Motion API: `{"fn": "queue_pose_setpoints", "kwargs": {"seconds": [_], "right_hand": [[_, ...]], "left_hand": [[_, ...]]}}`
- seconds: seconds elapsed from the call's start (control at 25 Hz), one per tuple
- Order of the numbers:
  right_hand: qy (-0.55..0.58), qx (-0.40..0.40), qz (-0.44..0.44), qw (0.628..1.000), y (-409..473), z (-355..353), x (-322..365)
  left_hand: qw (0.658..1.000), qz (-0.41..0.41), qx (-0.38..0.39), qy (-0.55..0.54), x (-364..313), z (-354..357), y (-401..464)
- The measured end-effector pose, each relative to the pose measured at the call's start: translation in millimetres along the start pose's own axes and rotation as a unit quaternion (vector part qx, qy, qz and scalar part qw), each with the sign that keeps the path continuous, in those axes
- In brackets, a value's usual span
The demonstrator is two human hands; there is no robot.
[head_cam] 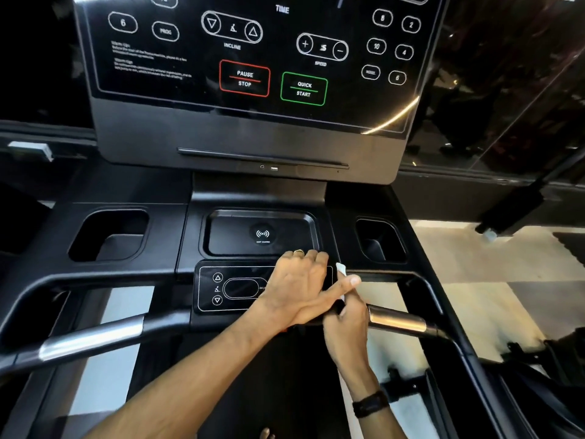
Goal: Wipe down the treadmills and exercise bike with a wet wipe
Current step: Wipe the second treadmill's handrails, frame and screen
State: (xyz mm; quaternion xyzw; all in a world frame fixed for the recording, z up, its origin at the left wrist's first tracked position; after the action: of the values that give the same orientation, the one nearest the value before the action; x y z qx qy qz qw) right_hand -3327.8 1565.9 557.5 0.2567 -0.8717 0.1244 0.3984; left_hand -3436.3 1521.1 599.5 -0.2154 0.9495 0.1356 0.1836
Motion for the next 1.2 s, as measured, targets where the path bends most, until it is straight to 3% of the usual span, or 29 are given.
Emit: {"fn": "queue_pose_setpoints", "kwargs": {"seconds": [0.16, 0.48, 0.72, 0.84, 0.96, 1.08, 1.2], "right_hand": [[0.072, 0.01, -0.032, 0.997, 15, -13, 5], [0.081, -0.047, -0.073, 0.993, 69, -25, 23], [0.066, -0.048, -0.034, 0.996, 96, -17, 12], [0.017, -0.038, -0.035, 0.999, 106, -16, 10], [0.022, -0.112, -0.008, 0.993, 123, -23, 11], [-0.01, -0.138, -0.031, 0.99, 135, -18, 20], [-0.055, -0.146, -0.104, 0.982, 142, -8, 36]], "left_hand": [[1.0, -0.022, -0.003, 0.005, -2, -1, 0], [0.995, -0.041, 0.056, -0.077, 3, -6, 6], [0.957, -0.083, 0.19, -0.204, 16, -20, 23], [0.905, -0.119, 0.233, -0.337, 39, -27, 29], [0.852, -0.145, 0.202, -0.46, 59, -35, 28], [0.874, -0.119, 0.102, -0.459, 91, -43, 31], [0.898, -0.144, -0.017, -0.414, 137, -45, 29]]}}
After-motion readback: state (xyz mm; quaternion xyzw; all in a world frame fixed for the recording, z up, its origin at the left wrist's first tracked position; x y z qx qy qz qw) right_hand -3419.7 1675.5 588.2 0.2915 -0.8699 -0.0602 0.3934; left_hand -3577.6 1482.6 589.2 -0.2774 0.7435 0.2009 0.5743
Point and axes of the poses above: each hand's wrist, its own y-axis towards the middle knuckle, its own z-axis out of the palm, x = y × z, the point moved 4 cm from there along y, towards the middle knuckle, and after that the axes turned 10 degrees about -y, right-handed, at the moved point
